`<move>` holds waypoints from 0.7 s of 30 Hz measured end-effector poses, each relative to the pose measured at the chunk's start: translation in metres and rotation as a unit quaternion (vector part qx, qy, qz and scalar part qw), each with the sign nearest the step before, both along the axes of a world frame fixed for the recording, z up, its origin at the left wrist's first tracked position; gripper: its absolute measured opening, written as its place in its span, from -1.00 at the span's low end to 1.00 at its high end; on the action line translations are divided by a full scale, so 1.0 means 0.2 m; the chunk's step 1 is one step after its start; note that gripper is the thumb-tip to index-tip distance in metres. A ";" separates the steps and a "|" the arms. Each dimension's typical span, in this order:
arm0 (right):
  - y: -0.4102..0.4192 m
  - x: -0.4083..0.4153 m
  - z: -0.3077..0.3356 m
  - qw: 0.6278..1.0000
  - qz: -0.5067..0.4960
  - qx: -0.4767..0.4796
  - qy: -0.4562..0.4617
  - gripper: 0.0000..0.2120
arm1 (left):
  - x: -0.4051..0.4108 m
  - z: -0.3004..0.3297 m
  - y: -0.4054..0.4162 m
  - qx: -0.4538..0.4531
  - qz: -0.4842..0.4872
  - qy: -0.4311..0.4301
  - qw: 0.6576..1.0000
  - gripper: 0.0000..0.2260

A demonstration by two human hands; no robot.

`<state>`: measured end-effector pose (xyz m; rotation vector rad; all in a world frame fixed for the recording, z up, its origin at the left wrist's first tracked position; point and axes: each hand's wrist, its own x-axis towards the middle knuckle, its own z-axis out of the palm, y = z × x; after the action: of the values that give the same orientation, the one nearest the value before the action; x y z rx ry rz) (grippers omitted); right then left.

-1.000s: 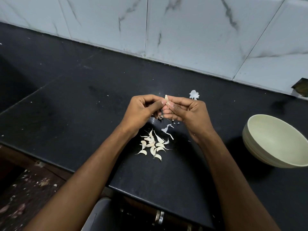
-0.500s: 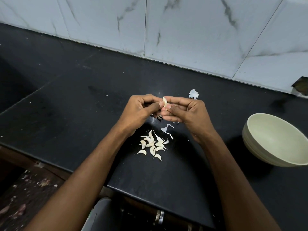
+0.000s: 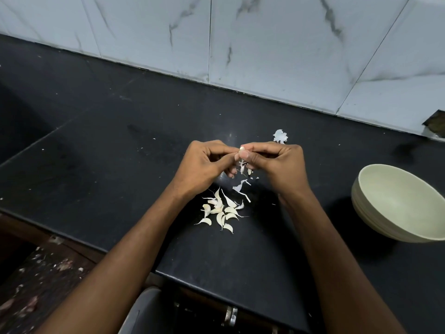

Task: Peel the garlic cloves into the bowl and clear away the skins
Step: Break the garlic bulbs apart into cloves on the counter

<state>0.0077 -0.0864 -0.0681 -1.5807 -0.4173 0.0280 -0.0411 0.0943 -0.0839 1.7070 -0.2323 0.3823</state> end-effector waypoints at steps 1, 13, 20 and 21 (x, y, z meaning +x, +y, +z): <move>0.01 -0.01 0.00 1.000 -0.002 0.010 0.010 -0.86 | 0.00 0.00 0.00 -0.012 -0.001 0.002 1.000 -0.88; 0.03 0.00 -0.01 0.996 0.017 0.042 0.071 -0.91 | 0.00 -0.01 -0.02 -0.032 0.020 -0.005 0.999 -0.90; 0.02 0.01 -0.02 0.991 0.064 0.062 0.101 -0.88 | 0.00 0.00 -0.02 -0.074 0.007 0.010 0.997 -0.89; 0.02 0.01 -0.01 0.989 0.070 0.068 0.110 -0.87 | 0.00 0.00 -0.03 -0.085 0.003 0.014 0.996 -0.89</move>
<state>0.0096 -0.0830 -0.0707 -1.3938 -0.3494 0.2742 -0.0410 0.0890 -0.0834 1.5443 -0.1682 0.3723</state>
